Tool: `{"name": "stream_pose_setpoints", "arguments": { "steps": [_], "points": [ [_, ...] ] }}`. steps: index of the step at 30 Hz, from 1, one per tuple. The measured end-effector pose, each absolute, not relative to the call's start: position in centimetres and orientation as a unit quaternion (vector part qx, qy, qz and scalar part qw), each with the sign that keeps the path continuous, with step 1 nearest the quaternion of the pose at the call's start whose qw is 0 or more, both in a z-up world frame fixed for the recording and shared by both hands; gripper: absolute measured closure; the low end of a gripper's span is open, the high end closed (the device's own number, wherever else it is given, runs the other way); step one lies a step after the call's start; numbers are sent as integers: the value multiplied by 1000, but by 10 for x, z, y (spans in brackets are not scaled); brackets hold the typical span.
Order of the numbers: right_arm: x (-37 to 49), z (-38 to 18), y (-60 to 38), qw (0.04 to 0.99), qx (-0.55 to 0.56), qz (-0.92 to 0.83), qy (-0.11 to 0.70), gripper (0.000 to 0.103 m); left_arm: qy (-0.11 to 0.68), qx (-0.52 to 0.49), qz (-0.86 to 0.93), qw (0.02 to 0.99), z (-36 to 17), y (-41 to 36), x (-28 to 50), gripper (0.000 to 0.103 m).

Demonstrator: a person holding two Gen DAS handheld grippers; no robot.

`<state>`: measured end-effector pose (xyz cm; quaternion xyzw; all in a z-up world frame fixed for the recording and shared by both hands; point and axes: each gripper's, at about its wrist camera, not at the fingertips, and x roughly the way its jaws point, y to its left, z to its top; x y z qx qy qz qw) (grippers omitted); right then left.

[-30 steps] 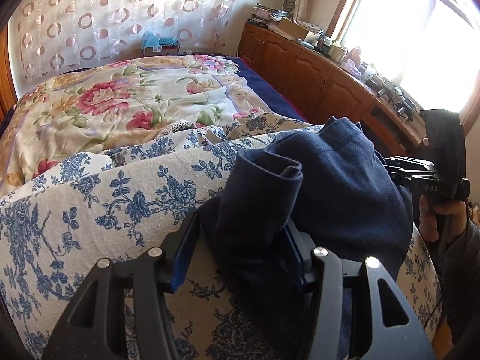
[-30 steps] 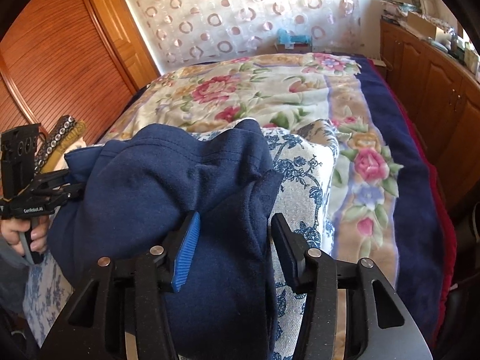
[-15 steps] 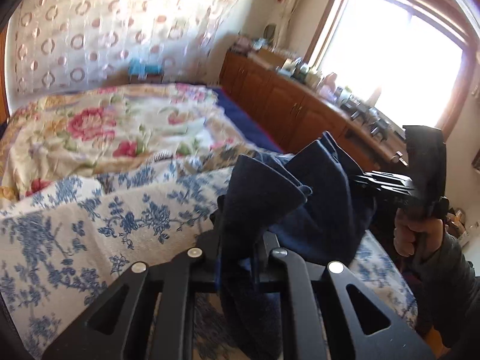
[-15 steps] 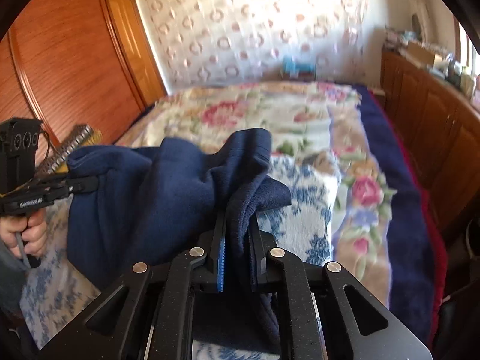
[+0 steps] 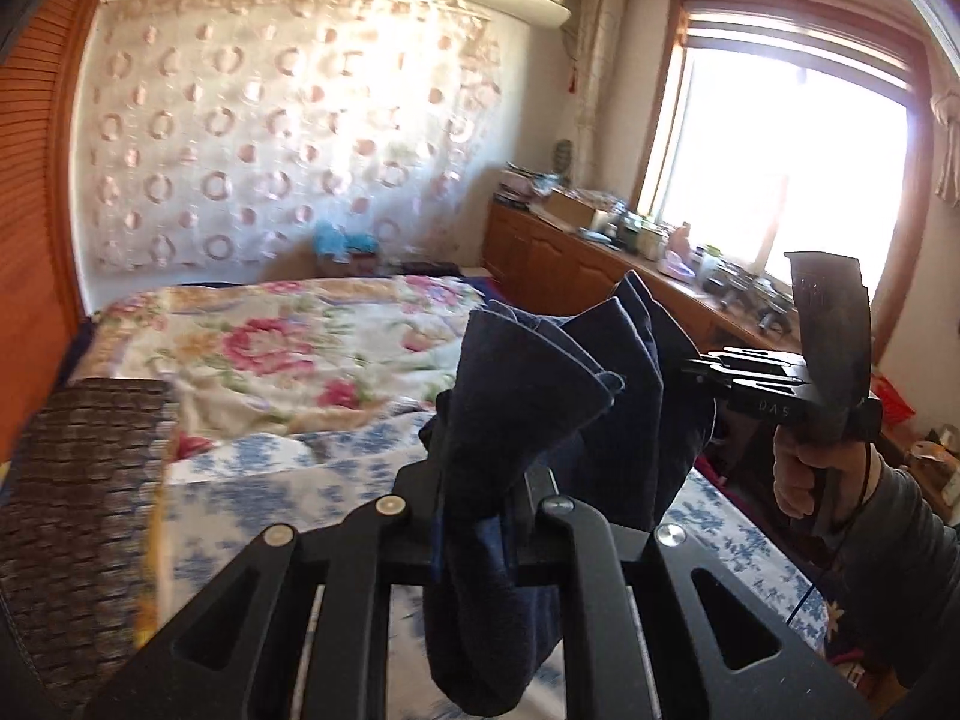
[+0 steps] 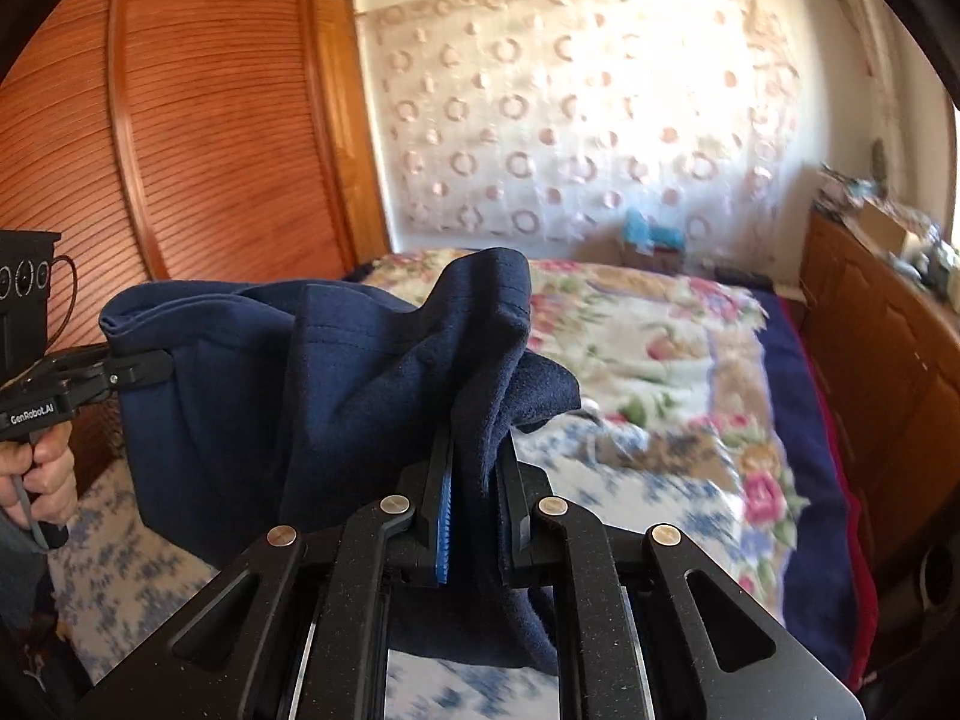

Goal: Fold small clothes
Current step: 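Grasp the folded navy shirt with both grippers and lift it, then carry the folded shirt with both grippers onto the patterned cushion by the wardrobe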

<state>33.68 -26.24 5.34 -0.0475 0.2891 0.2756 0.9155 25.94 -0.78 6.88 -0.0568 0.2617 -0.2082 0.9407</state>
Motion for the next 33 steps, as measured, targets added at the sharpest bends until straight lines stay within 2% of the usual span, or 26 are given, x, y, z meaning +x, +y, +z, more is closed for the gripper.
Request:
{"name": "stream_pose_setpoints", "arguments": {
  "steps": [17, 24, 33],
  "points": [
    [345, 95, -73, 883, -110, 381, 250, 95, 209, -89, -86, 970, 71, 142, 198, 93],
    [362, 101, 25, 865, -153, 418, 232, 95, 201, -146, -26, 968, 39, 211, 181, 93],
    [387, 60, 158, 829, -220, 451, 247, 95, 242, -174, 33, 954, -24, 248, 173, 93]
  ]
}}
